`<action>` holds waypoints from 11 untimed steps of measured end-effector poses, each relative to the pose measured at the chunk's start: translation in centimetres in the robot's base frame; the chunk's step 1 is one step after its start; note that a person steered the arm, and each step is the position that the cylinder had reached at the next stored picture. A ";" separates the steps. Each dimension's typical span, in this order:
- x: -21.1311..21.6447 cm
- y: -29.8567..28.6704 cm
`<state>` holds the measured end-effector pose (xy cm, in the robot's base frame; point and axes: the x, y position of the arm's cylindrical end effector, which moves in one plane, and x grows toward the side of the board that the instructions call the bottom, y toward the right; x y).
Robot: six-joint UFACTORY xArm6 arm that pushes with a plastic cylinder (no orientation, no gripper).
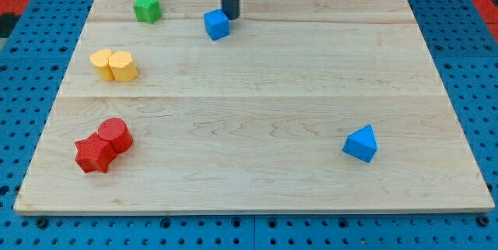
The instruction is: Push the blue cube into the blue triangle
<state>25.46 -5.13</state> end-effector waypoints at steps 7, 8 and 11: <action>8.5 8.9; 11.2 9.7; 21.1 13.3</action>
